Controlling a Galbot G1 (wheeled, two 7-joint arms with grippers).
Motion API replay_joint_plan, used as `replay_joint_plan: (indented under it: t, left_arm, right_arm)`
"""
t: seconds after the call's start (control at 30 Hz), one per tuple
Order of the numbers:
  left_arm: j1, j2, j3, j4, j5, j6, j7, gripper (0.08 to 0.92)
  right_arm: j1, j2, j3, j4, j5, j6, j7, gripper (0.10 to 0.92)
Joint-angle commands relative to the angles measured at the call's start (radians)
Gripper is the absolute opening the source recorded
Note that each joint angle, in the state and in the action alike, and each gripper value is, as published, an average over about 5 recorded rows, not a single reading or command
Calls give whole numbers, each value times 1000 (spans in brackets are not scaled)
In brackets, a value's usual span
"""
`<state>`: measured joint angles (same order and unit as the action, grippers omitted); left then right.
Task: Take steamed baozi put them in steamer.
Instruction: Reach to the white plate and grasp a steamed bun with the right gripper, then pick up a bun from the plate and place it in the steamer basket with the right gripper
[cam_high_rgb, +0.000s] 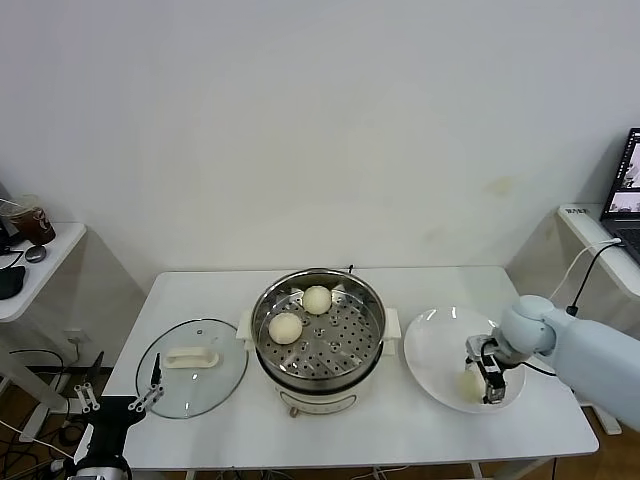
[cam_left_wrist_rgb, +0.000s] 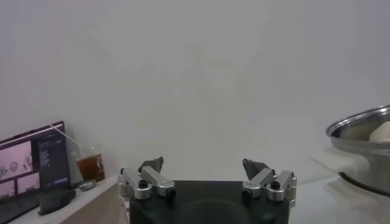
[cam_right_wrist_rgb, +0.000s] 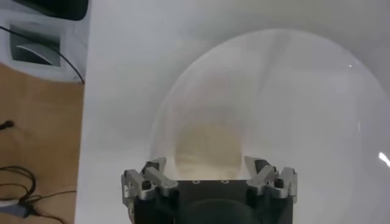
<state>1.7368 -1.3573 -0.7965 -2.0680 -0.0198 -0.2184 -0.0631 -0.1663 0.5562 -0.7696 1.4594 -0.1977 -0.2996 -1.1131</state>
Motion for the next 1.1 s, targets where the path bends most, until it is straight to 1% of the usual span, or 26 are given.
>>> replay_joint_plan:
  t: [0.03,0.17,0.3,0.5,0.6,0.73,0.83,0.93,1.1]
  left_arm:
    - [1,-1,-1,-1,-1,-1,0,823]
    - [2,-1,-3,-4,-1,-1,0,823]
    - [0,0,-2,-6,-1,0,0,823]
    - [-3,2,-2,-9,-5,1,1,823]
    - [-8,5,0,-9,-8,3,1,823]
    - [-14,6,4,-8,-8,5,1,823]
    - [-16,7,5,-7,-9,5,1,823]
    - [-15,6,6,-8,-10,4,1,823]
    - [-11,4,0,-12,-14,3,0,823]
  right_arm:
    - [-26,30,28,-23,-11,-6,5,619]
    - [14,24,18,-17,9,-6,0,524]
    - [109,10,-24,-8,43,-3,-19,474]
    - [365,-15,-79,-4,133,26,-125,473]
    - [526,17,-127,-10,198,50,-163,475]
    - [751,98,-185,0,305,99,-191,475]
    - [856,171,-249,26,380,148,-184,475]
    - [897,245,-313,72,436,193,-149,475]
    - [878,375,-387,112,439,314,-90,477]
